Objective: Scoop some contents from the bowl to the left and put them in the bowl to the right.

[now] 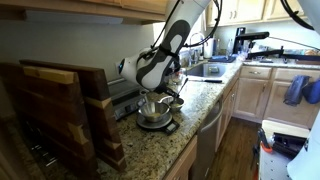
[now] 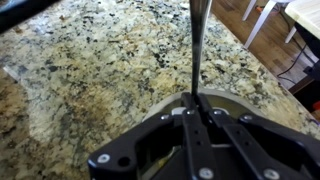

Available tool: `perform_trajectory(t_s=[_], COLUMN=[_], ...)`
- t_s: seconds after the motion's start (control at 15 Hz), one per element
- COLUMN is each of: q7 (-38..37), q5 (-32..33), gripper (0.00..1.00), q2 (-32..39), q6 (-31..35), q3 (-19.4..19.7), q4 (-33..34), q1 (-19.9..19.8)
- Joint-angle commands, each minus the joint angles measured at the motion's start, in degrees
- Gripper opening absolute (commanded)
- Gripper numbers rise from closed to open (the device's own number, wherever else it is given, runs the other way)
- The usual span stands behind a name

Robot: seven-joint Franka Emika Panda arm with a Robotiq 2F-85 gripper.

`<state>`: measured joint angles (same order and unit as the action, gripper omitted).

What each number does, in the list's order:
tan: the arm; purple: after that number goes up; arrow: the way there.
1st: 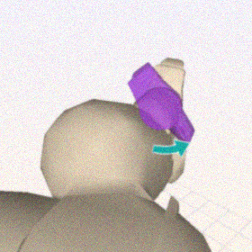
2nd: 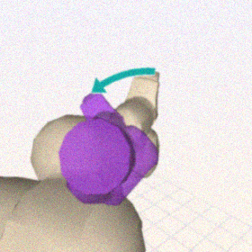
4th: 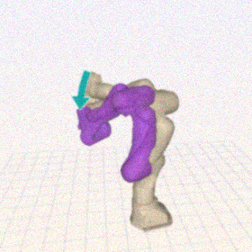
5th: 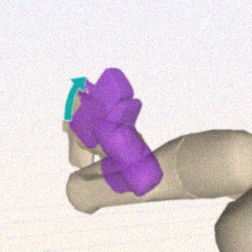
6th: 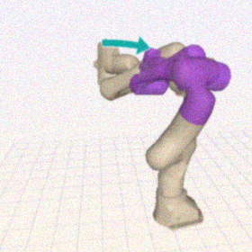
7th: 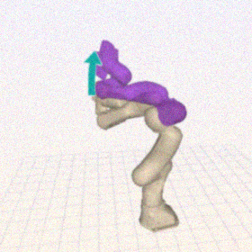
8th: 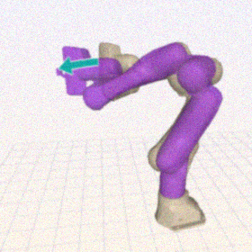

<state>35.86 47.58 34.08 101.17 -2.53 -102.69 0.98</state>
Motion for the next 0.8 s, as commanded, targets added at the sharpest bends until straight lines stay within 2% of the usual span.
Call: perform_trajectory(t_s=[0.0,0.73], q7=[-0.29,0.01], q5=[-0.61,-7.53], gripper=[0.04,0.04], q2=[-1.0,-2.63], q6=[3.62,10.0], q3=[-0.81,-0.14], q4=[-1.43,-4.15], q1=[-1.23,-4.35])
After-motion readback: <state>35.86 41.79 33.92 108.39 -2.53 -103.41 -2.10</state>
